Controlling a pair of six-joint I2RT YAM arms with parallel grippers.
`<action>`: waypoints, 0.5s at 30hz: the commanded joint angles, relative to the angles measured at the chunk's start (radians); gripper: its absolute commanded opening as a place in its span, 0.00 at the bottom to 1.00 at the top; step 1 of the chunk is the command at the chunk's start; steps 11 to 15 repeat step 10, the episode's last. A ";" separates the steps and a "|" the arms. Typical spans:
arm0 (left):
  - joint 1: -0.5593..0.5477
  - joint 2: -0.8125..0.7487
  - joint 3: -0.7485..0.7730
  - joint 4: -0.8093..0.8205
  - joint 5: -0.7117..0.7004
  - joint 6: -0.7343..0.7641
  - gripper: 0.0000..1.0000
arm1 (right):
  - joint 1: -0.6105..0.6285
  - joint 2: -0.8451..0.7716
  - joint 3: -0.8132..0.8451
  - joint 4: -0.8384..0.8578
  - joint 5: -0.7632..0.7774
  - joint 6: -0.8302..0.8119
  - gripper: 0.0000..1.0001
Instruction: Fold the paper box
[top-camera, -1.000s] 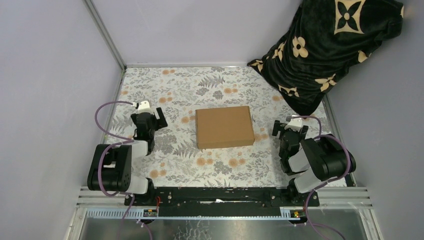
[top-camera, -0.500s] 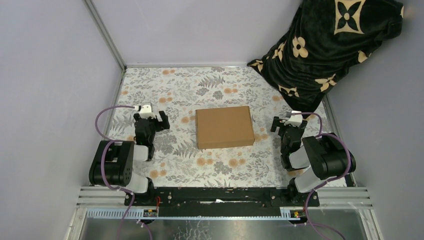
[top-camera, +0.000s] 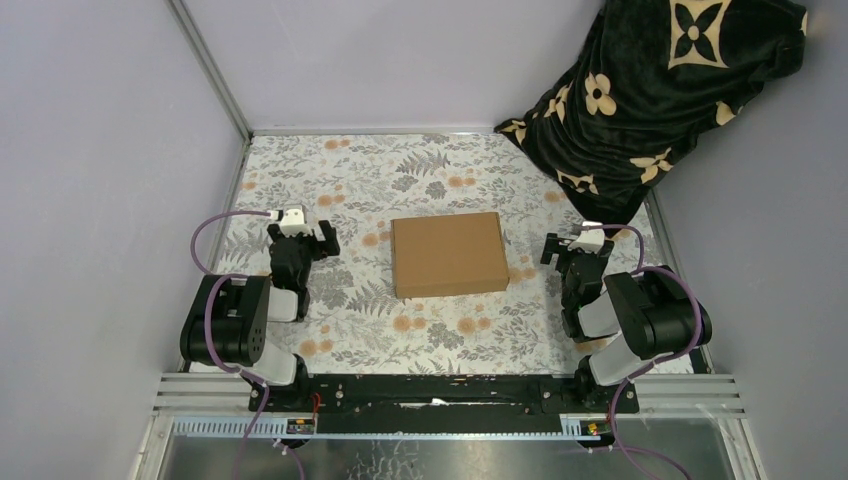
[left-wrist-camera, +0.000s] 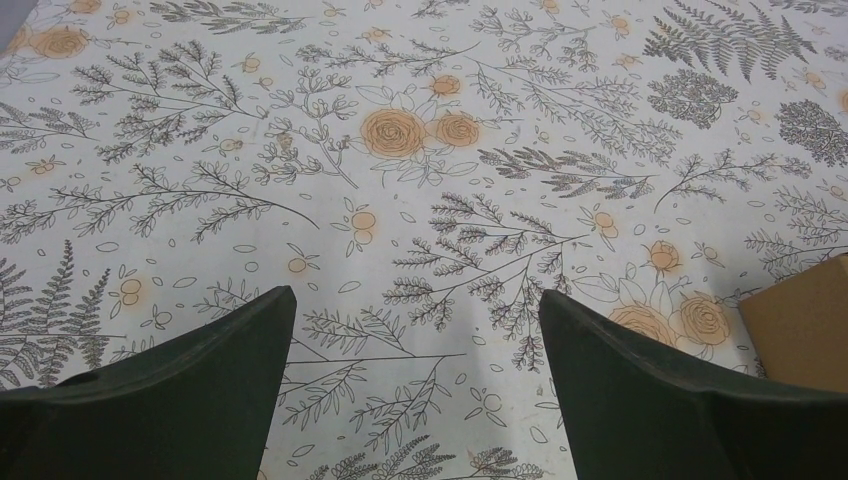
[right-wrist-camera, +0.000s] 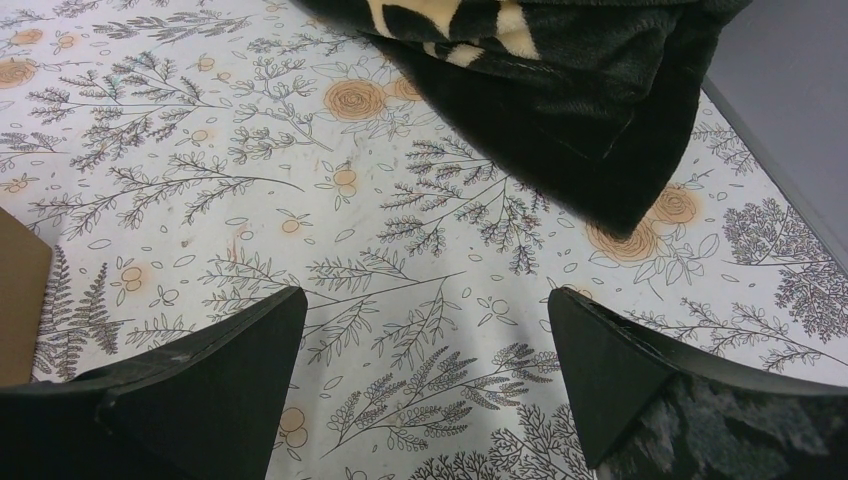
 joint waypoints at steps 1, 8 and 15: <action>-0.002 -0.001 0.003 0.089 -0.023 0.033 0.99 | -0.004 -0.005 0.022 0.050 -0.002 -0.007 1.00; -0.002 -0.001 0.004 0.089 -0.023 0.033 0.99 | -0.008 -0.013 0.052 -0.025 -0.008 -0.002 0.99; -0.002 -0.001 0.003 0.089 -0.023 0.032 0.99 | -0.007 -0.006 0.046 0.000 -0.004 -0.003 1.00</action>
